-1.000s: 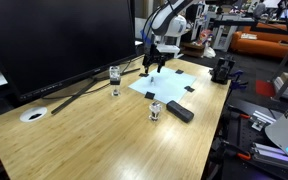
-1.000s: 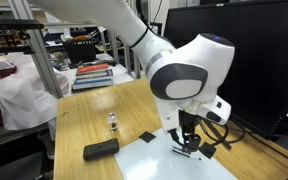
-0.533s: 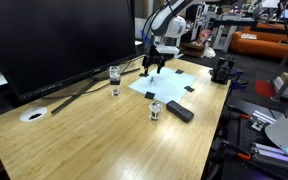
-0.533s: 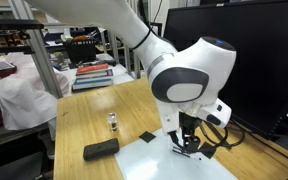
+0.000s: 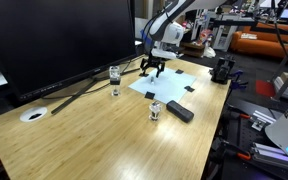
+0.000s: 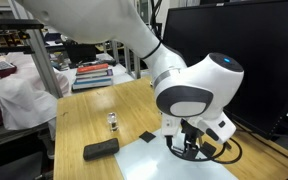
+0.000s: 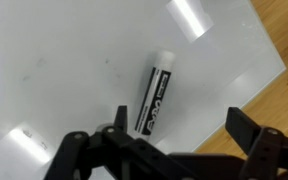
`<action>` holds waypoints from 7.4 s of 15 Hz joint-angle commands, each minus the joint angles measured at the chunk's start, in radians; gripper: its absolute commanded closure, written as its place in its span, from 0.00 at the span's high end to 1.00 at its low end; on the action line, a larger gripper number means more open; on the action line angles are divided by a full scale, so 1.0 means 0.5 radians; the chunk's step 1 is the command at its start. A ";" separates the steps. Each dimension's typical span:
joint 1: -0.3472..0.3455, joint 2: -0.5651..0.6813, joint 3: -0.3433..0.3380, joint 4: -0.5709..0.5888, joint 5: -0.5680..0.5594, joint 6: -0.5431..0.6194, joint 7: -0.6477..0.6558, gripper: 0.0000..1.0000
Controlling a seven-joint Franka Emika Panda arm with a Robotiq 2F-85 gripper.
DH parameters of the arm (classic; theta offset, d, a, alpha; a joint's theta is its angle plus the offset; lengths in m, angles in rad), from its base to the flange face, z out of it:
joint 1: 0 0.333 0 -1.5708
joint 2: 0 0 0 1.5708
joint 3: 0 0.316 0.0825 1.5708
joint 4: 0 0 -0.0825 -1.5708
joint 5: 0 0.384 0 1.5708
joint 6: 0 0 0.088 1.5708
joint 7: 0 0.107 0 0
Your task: Pick up the marker and write on the piece of paper
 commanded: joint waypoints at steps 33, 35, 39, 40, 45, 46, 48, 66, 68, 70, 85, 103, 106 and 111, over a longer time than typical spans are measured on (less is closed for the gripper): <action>0.056 0.126 -0.157 0.340 -0.206 -0.568 0.679 1.00; 0.050 0.173 -0.157 0.436 -0.240 -0.719 0.714 1.00; 0.038 0.320 -0.149 0.605 -0.227 -0.732 0.723 1.00; 0.039 0.352 -0.152 0.631 -0.223 -0.687 0.724 1.00; 0.048 0.408 -0.156 0.668 -0.206 -0.542 0.782 1.00; 0.050 0.407 -0.151 0.659 -0.203 -0.509 0.790 1.00; 0.049 0.399 -0.130 0.619 -0.169 -0.449 0.805 1.00; 0.025 0.224 -0.121 0.247 -0.020 -0.237 0.843 1.00; 0.026 0.240 -0.129 0.278 -0.036 -0.267 0.845 1.00; 0.024 0.252 -0.125 0.302 -0.043 -0.305 0.841 0.78; -0.016 0.217 -0.084 0.282 0.017 -0.359 0.708 0.05; -0.289 -0.177 0.126 -0.030 0.127 -0.694 -0.672 0.05; -0.213 -0.195 0.060 0.038 -0.091 -0.960 -0.553 0.05; -0.195 -0.054 0.087 0.285 -0.234 -1.454 -0.723 0.05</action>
